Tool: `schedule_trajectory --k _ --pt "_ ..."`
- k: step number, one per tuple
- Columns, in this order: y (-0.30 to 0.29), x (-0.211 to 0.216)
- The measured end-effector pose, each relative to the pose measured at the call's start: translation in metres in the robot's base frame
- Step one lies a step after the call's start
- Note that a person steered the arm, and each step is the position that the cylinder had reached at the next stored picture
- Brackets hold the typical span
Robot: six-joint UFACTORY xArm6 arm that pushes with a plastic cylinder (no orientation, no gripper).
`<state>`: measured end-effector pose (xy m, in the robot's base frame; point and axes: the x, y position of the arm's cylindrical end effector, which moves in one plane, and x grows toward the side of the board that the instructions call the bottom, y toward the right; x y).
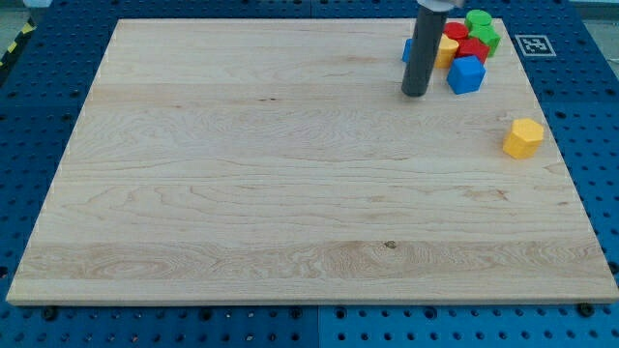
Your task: Move the blue cube into the group of blocks
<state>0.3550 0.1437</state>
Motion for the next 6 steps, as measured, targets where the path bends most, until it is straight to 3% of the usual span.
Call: schedule_trajectory --k 2,4,6 --pt "0.084 0.013" --pt "0.072 0.011" --pt "0.065 -0.027"
